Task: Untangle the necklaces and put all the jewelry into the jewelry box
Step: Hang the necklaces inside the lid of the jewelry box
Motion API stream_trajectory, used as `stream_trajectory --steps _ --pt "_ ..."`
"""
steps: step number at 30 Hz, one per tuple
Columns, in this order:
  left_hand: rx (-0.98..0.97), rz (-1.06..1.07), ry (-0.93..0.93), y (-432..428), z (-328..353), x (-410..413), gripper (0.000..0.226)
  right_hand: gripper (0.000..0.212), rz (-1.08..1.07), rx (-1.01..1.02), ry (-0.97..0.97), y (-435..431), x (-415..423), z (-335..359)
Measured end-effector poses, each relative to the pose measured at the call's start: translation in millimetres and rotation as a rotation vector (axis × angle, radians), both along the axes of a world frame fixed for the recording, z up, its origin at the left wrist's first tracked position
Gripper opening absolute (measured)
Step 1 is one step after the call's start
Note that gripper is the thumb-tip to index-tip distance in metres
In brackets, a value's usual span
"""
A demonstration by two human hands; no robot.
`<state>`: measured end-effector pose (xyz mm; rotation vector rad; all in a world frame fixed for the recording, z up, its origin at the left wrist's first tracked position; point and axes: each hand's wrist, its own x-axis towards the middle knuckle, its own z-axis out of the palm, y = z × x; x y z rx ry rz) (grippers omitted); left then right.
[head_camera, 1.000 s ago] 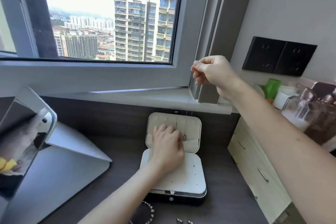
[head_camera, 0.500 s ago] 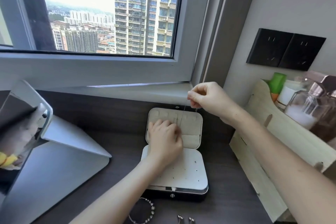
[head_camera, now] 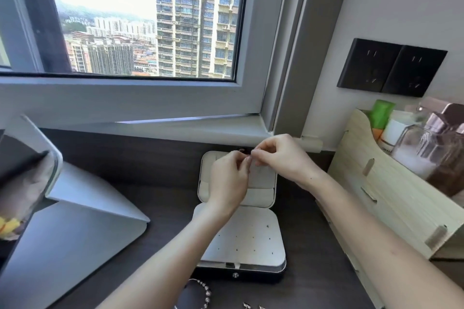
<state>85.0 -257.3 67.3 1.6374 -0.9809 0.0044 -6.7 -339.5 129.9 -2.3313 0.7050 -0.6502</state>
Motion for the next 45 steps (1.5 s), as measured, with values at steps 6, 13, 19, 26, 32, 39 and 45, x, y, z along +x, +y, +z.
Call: stream_trajectory --steps 6,13,19,26,32,39,45 --pt "0.063 0.166 -0.001 -7 -11 1 0.025 0.016 -0.264 -0.077 -0.125 1 0 -28" --pt "0.239 0.35 -0.096 -14 1 -12 0.022 0.031 -0.535 -0.154 -0.208 14 17 -53" --pt "0.321 0.367 -0.188 -20 -5 -6 0.027 0.037 -0.564 -0.199 -0.171 13 21 -58" --pt "0.254 0.372 -0.227 -21 -6 -3 0.024 0.025 -0.542 -0.305 -0.181 15 19 -58" --pt "0.27 0.377 -0.29 -24 -10 -4 0.023 0.026 -0.549 -0.316 -0.114 15 19 -60" --pt "0.373 0.314 -0.396 -10 -20 -3 0.029 0.011 -0.391 -0.185 -0.204 16 3 -54" --pt "0.435 0.274 -0.423 -1 -22 -3 0.022 0.02 -0.272 -0.145 -0.248 16 3 -45"
